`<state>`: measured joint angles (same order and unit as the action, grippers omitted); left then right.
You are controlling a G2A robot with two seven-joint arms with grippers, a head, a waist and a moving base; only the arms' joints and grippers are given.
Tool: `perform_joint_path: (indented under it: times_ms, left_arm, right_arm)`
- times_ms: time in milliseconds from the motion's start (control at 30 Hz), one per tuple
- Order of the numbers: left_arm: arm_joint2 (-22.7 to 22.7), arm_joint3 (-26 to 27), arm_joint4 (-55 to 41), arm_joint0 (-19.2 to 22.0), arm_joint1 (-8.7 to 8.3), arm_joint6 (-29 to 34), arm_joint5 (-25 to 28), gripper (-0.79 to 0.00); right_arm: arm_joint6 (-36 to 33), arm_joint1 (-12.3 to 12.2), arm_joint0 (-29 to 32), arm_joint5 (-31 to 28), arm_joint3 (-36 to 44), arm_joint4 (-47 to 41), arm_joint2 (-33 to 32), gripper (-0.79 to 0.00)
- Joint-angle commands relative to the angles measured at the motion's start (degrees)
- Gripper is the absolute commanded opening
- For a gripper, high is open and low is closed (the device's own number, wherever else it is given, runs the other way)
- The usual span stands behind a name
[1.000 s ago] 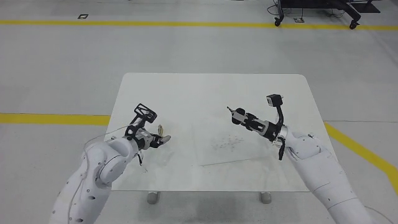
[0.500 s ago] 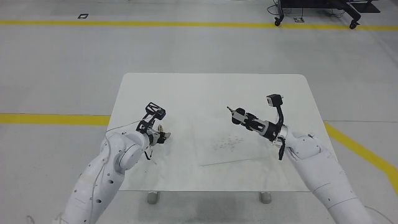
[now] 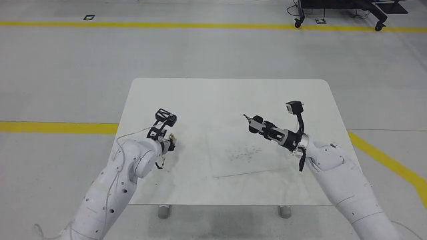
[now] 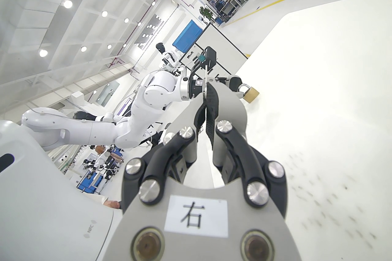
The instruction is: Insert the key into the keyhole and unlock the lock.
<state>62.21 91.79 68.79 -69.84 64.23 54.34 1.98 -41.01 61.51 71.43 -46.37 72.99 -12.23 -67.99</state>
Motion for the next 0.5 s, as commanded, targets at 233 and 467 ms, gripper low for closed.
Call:
perform_joint_path:
  times_ms: [233,467]
  left_arm:
    - [-1.4,-1.6,0.5,1.6,0.68,1.6,-0.8,-0.640]
    - [-2.5,-1.5,1.7,1.9,1.01,1.9,0.2,-0.785]
  right_arm:
    - [0.0,0.0,0.0,0.0,0.0,0.0,0.0,-0.785]
    - [0.0,0.0,0.0,0.0,0.0,0.0,0.0,-0.785]
